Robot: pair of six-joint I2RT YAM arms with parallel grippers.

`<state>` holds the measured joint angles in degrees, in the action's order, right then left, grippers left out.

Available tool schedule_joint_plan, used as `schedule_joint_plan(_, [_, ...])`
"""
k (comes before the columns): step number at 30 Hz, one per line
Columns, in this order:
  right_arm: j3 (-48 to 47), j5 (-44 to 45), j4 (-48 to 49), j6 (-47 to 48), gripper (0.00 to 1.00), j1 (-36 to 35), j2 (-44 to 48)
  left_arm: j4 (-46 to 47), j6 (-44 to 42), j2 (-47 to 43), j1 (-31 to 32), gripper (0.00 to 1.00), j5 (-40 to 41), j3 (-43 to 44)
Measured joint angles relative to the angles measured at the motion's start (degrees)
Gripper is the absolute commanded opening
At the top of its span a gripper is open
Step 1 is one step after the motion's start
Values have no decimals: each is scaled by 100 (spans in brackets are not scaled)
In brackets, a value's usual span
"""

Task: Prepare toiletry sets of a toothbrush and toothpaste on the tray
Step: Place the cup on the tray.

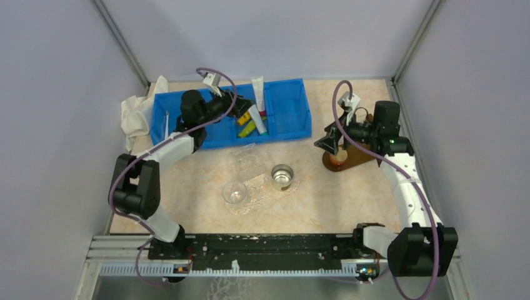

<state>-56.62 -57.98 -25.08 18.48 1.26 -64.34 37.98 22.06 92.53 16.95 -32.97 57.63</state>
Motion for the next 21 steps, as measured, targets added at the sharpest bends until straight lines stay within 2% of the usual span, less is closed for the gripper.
schedule_joint_plan(3, [-2,291,-61,46,75,-133,-2,-442,35,256,199,70,931,343])
schedule_joint_plan(7, [-4,695,-107,57,75,-140,-2,-1587,-140,822,1012,68,3327,1556])
schedule_joint_plan(9, [-4,828,-116,66,75,-142,-2,-1978,-227,1119,1355,60,4170,2098])
schedule_joint_plan(10, [-4,894,-116,81,75,-142,-2,-2122,-234,1220,1499,55,4428,2247])
schedule_joint_plan(13, [-4,1047,-114,101,75,-142,-4,-2505,-275,1414,1674,53,4988,2396])
schedule_joint_plan(21, [-4,1274,-114,144,76,-142,-33,-3425,-385,2022,1447,48,5764,2798])
